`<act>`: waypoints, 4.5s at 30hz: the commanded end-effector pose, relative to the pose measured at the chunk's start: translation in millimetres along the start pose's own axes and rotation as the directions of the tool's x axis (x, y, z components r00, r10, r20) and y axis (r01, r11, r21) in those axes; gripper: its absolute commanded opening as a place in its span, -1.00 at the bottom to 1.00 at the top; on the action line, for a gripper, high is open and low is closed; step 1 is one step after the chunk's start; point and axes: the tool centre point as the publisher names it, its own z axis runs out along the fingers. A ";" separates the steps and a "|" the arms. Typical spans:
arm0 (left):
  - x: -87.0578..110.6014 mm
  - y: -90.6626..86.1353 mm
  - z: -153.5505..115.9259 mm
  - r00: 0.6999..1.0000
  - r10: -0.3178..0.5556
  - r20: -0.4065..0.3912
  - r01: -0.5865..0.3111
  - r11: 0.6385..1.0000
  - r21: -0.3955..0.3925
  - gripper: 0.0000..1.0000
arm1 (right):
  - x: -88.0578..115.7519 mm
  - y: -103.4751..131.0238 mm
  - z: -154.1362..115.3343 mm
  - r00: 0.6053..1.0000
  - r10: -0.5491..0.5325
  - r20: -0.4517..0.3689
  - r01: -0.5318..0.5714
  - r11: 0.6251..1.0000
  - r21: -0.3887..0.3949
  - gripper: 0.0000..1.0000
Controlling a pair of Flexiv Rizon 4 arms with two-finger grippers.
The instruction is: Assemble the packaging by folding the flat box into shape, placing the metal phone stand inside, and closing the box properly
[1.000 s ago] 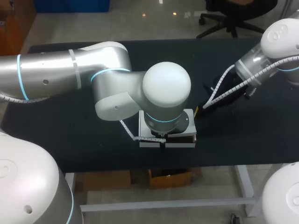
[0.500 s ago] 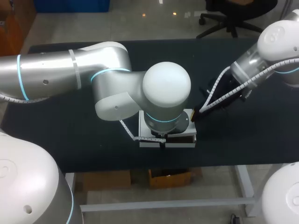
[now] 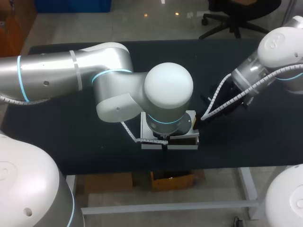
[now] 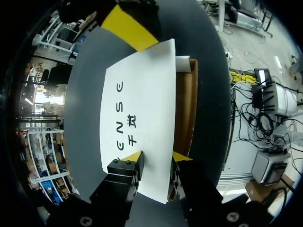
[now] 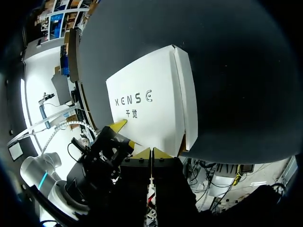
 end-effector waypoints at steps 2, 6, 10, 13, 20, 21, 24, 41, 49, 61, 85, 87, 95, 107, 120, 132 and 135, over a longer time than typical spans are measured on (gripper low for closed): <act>2.3 -1.3 3.3 1.000 0.000 0.001 0.000 1.000 -0.002 -0.33 | -6.1 1.0 2.2 1.000 0.006 -0.008 -0.006 1.000 0.007 -1.00; 2.1 -1.2 3.8 1.000 0.000 0.001 0.000 1.000 -0.001 -0.33 | -8.8 -0.8 3.2 1.000 0.011 -0.011 -0.010 1.000 0.008 -1.00; 2.0 -1.4 4.5 1.000 0.001 -0.001 -0.001 1.000 0.000 -0.33 | -10.8 -0.6 4.3 1.000 0.015 -0.012 -0.015 1.000 0.010 -1.00; 2.1 -1.3 4.6 1.000 0.000 -0.001 0.000 1.000 0.000 -0.33 | -11.9 0.6 5.6 1.000 0.018 -0.011 -0.018 1.000 0.013 -1.00; 2.3 -0.8 4.6 1.000 -0.001 -0.001 0.001 1.000 -0.001 -0.33 | -12.0 6.4 9.3 1.000 0.024 -0.011 -0.024 0.999 0.022 -1.00; 2.3 -0.7 4.6 1.000 -0.001 -0.001 0.001 1.000 0.000 -0.33 | -12.2 7.1 9.7 1.000 0.025 -0.010 -0.025 0.999 0.023 -1.00; 2.3 -0.4 4.4 1.000 -0.002 -0.001 0.002 1.000 0.001 -0.33 | -13.6 8.9 9.8 0.999 0.031 -0.010 -0.031 0.999 0.025 -1.00; 3.3 0.6 1.3 1.000 -0.002 0.004 0.002 1.000 -0.002 -0.32 | -15.2 10.0 11.4 0.999 0.039 -0.010 -0.039 0.999 0.028 -1.00; 3.3 1.4 1.0 1.000 -0.003 0.003 0.003 1.000 -0.004 -0.30 | -16.8 11.2 12.9 0.999 0.044 -0.010 -0.044 0.999 0.032 -1.00; 3.9 4.6 -1.0 1.000 -0.004 0.004 0.004 1.000 -0.001 -0.28 | -17.4 12.1 13.7 0.999 0.046 -0.009 -0.046 0.998 0.033 -1.00; 5.7 17.1 -17.1 1.000 -0.016 0.022 0.016 1.000 0.025 -0.22 | -16.2 11.5 13.8 0.999 0.047 -0.012 -0.046 0.998 0.031 -1.00; 5.6 18.4 -18.7 1.000 -0.018 0.025 0.018 0.999 0.029 -0.22 | -15.7 11.6 13.6 0.999 0.046 -0.011 -0.045 0.999 0.030 -1.00; 3.3 24.4 -29.6 0.999 -0.035 0.033 0.033 0.996 0.084 -0.29 | -14.1 11.8 14.3 0.999 0.043 -0.010 -0.043 0.999 0.031 -1.00; -2.8 31.8 -40.9 0.996 -0.087 0.010 0.084 0.980 0.181 -1.00 | -13.1 11.3 14.4 0.999 0.043 -0.010 -0.043 0.999 0.029 -1.00; -13.6 28.7 -29.6 0.983 -0.150 -0.101 0.171 0.952 0.253 -1.00 | -12.9 10.8 14.4 0.999 0.044 -0.010 -0.044 0.999 0.028 -1.00; -10.8 39.5 -18.9 0.969 -0.179 -0.173 0.220 0.940 0.260 -1.00 | -13.2 11.1 14.9 0.999 0.044 -0.010 -0.044 0.999 0.030 -1.00; -9.9 40.6 -15.4 0.967 -0.183 -0.178 0.225 0.940 0.256 -1.00 | -13.2 11.2 15.5 0.999 0.044 -0.009 -0.044 0.999 0.031 -1.00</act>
